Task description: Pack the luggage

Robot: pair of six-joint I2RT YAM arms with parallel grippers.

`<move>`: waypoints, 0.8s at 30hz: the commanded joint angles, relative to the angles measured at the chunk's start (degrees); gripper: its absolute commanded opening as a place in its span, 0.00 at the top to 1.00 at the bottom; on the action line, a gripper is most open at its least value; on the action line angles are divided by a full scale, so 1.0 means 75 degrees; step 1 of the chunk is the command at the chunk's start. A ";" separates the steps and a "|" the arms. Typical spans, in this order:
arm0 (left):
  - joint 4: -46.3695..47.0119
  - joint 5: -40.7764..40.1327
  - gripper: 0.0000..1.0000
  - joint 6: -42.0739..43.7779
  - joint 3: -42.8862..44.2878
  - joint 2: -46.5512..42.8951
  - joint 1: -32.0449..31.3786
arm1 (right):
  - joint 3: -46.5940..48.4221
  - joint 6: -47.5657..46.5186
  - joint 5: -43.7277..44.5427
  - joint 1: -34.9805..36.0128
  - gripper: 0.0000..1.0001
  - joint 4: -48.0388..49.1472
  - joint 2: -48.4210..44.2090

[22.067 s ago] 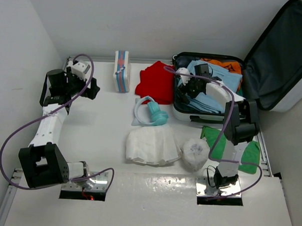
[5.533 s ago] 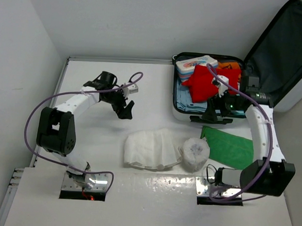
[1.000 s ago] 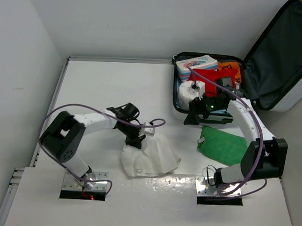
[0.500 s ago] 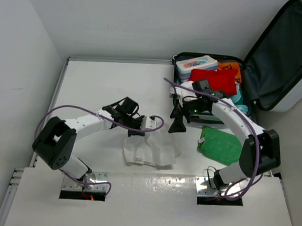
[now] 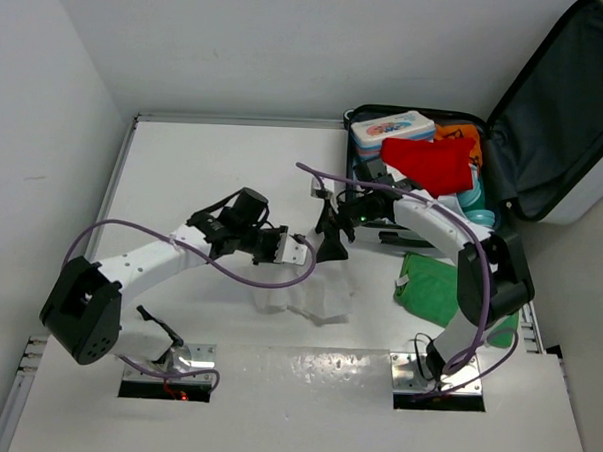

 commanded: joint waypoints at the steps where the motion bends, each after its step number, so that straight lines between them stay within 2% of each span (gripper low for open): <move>1: 0.0355 0.0312 1.00 0.0399 -0.0039 -0.0459 -0.0153 | 0.0356 0.0004 -0.0066 0.0260 0.01 0.0545 0.0104; 5: 0.0355 0.0230 1.00 0.0539 -0.0191 -0.0530 -0.0223 | 0.0496 0.0214 -0.0077 0.0331 0.01 0.0802 0.0046; 10: 0.0285 0.0230 1.00 0.0691 -0.0262 -0.0530 -0.0223 | 0.1281 -0.0124 -0.0159 0.0377 0.01 0.0428 0.0046; 16: 0.0285 0.0230 1.00 0.0692 -0.0099 -0.0530 -0.0293 | 0.1528 -0.1015 -0.0066 0.0717 0.01 -0.0836 0.0139; 21: 0.0285 0.0089 1.00 0.0692 0.0054 -0.0530 -0.0293 | 0.1867 -0.1601 -0.0218 0.0893 0.01 -0.2382 0.0596; 24: 0.0285 0.0089 1.00 0.0692 0.0218 -0.0530 -0.0130 | 0.1752 -0.1684 -0.0125 0.0940 0.01 -0.2666 0.0737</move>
